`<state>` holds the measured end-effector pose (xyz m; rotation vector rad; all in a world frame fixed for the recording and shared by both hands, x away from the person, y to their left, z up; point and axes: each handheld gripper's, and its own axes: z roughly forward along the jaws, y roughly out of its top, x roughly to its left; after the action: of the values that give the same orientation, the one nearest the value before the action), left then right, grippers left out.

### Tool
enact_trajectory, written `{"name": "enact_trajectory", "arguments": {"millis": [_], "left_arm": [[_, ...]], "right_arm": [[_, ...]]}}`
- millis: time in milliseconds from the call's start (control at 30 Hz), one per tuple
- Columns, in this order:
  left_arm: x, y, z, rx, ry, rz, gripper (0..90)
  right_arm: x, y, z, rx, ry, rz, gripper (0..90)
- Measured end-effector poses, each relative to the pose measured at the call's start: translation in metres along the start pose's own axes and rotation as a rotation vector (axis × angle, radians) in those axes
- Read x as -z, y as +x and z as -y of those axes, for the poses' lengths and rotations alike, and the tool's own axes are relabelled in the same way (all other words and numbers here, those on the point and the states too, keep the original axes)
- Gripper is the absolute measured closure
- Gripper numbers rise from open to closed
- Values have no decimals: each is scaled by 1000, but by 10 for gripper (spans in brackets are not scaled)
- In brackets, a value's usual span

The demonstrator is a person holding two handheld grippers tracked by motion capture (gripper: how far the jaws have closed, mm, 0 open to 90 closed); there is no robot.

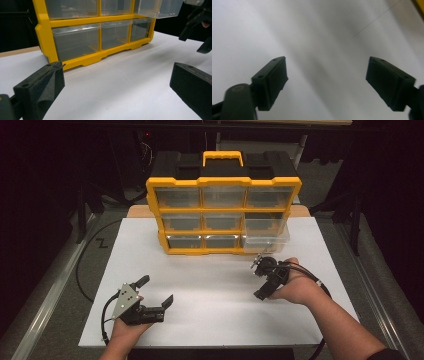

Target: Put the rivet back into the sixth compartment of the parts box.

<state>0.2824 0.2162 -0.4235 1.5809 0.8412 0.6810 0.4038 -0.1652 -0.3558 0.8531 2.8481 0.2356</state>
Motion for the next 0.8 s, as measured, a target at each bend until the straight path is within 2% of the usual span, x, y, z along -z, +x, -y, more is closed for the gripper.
{"name": "enact_trajectory", "arguments": {"millis": [100,267,300,500,700,800], "left_arm": [[0,-1,0,-1,2,1,4],[-1,-1,0,-3,4,3,4],[-1,-1,0,-6,7,5,4],[-3,-2,1,-9,17,5,4],[-4,-1,2,-13,35,-2,4],[-5,-1,2,-14,46,-3,4]], "right_arm": [[-10,2,4,-9,0,3,126],[-26,5,11,-21,0,17,8],[-29,6,12,-22,-8,29,8],[-37,6,21,-42,-46,33,8],[-39,8,32,-65,-153,66,8],[-40,8,38,-96,-216,69,8]]}}
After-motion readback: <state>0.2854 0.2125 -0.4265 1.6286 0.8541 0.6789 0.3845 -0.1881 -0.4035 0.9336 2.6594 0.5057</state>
